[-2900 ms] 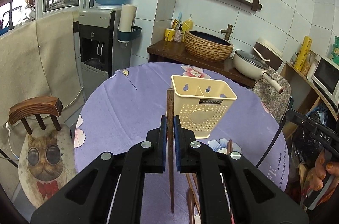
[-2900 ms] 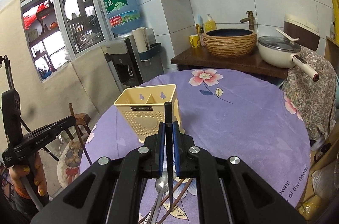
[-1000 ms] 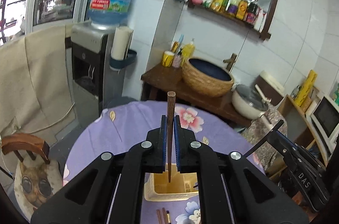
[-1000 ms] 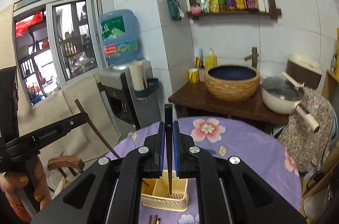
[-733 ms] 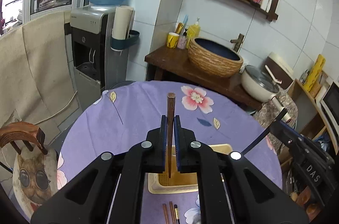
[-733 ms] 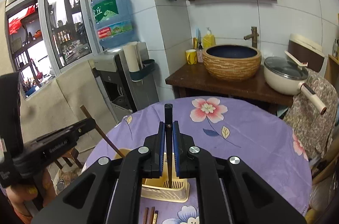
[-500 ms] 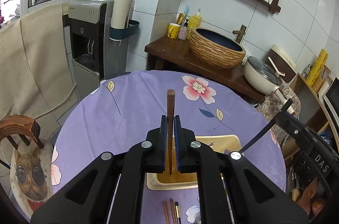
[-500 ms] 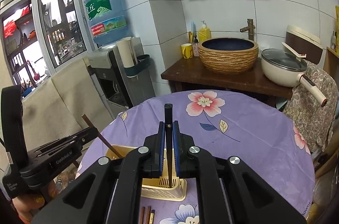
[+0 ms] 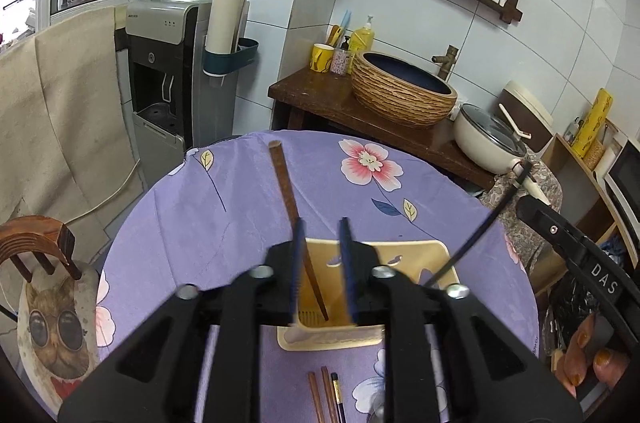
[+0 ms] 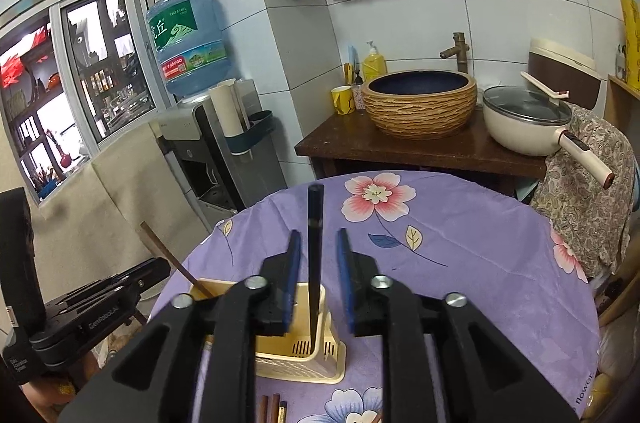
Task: Organize utensils
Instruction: 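Open both tools to release the chopsticks into the holder and withdraw, then move the left tool to the wooden-handled spoon while the right tool approaches a silver spoon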
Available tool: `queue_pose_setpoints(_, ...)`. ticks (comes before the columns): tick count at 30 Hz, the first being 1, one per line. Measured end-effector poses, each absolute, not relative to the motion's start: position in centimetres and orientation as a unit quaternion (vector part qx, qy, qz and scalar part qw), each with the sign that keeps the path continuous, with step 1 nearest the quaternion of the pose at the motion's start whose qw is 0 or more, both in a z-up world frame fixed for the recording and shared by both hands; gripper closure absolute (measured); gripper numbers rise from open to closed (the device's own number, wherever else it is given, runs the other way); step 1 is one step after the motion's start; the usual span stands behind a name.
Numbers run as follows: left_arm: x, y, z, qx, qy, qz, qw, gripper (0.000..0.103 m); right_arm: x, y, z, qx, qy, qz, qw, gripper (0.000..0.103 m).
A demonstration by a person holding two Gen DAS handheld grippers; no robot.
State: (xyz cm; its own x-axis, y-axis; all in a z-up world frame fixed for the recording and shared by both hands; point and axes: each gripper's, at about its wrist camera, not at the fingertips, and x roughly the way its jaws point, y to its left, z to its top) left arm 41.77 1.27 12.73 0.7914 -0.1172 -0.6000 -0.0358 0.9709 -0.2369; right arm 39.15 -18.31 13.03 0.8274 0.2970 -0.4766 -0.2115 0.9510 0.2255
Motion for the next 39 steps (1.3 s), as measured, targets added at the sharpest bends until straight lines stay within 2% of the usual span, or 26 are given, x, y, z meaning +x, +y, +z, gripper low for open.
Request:
queue_pose_setpoints(1, 41.3, 1.4, 12.7, -0.122, 0.317, -0.022, 0.94, 0.047, 38.8, -18.4, 12.9, 0.082, 0.261, 0.134, 0.953, 0.066)
queue_pose_setpoints(3, 39.7, 1.8, 12.5, -0.124, 0.298, -0.019, 0.946, 0.031, 38.0, -18.5, 12.6, 0.072, 0.259, 0.126, 0.955, 0.064)
queue_pose_setpoints(7, 36.6, 1.9, 11.1, -0.097, 0.298, -0.005, 0.95, 0.022, 35.5, -18.4, 10.2, 0.039, 0.272, 0.115, 0.955, 0.063)
queue_pose_setpoints(20, 28.7, 1.2, 0.3, -0.035, 0.388, -0.023, 0.921, 0.023, 28.3, -17.1, -1.8, -0.043, 0.357, 0.132, 0.924, 0.063)
queue_pose_setpoints(27, 26.5, 0.0, -3.8, -0.029, 0.434, -0.047, 0.899, 0.036, 27.5, -17.0, -4.5, -0.021, 0.388, 0.134, 0.912, 0.063)
queue_pose_setpoints(39, 25.2, -2.3, -5.5, -0.043, 0.47, -0.098, 0.876, 0.052, 26.5, -17.6, -5.6, -0.009, 0.394, 0.136, 0.909, 0.063)
